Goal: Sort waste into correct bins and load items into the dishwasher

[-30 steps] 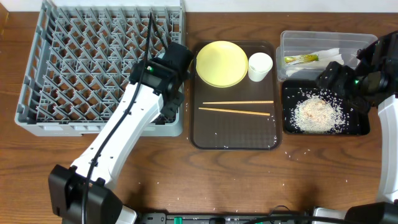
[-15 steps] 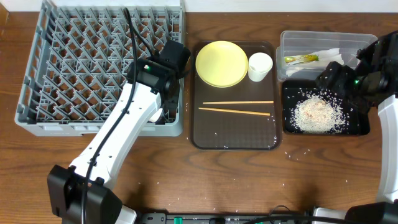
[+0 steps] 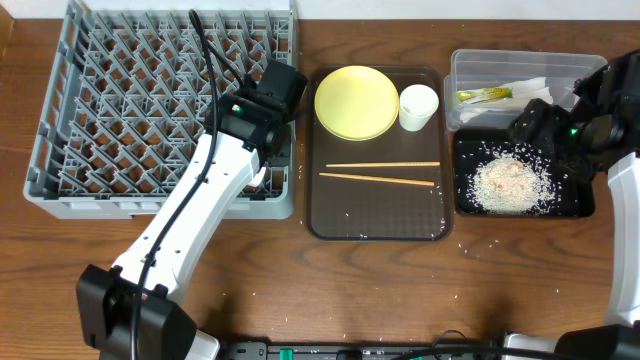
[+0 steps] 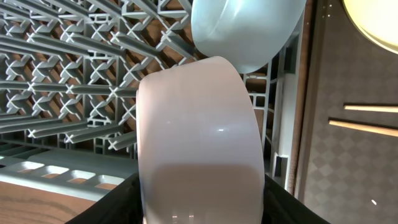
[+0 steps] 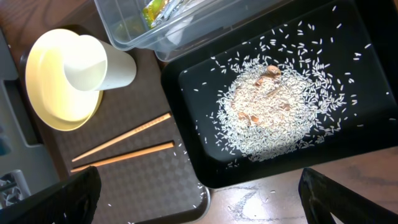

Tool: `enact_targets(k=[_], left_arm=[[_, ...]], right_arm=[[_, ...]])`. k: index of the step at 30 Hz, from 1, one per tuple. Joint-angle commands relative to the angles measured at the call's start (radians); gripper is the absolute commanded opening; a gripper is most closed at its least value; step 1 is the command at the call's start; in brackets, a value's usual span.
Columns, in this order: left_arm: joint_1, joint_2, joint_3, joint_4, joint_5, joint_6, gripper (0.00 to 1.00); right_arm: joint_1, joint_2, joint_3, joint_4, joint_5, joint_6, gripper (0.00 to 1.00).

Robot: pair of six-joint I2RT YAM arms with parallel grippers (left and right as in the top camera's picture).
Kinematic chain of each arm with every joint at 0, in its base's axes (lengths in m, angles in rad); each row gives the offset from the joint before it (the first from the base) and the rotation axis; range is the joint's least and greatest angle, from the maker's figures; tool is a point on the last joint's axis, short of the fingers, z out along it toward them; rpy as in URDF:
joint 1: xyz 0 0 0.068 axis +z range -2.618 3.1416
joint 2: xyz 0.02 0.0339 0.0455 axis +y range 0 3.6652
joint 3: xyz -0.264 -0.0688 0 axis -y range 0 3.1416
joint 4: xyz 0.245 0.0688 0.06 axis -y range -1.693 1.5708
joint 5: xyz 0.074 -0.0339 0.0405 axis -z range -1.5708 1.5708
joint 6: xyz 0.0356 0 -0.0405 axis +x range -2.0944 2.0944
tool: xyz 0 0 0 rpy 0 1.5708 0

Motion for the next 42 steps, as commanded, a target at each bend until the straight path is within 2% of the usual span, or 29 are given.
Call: enact_targets(k=[1, 18, 20, 27, 33, 42], left_arm=[[0.009, 0.002, -0.012, -0.01, -0.013, -0.008, 0.54], [0.008, 0.008, -0.068, 0.018, 0.003, -0.005, 0.56], [0.008, 0.008, -0.068, 0.029, 0.042, -0.005, 0.62], [0.008, 0.008, -0.068, 0.029, 0.079, -0.005, 0.7], [0.008, 0.008, -0.068, 0.033, 0.078, -0.003, 0.72], [-0.052, 0.004, 0.014, 0.029, 0.106, 0.133, 0.72]], right_arm=[[0.0, -0.007, 0.013, 0.0, -0.005, -0.001, 0.99], [0.0, -0.007, 0.013, 0.0, -0.005, -0.001, 0.99], [0.0, -0.007, 0.013, 0.0, -0.005, -0.001, 0.99], [0.0, -0.007, 0.013, 0.0, -0.005, -0.001, 0.99], [0.0, -0.007, 0.013, 0.0, -0.005, -0.001, 0.99], [0.0, -0.007, 0.013, 0.0, -0.005, -0.001, 0.99]])
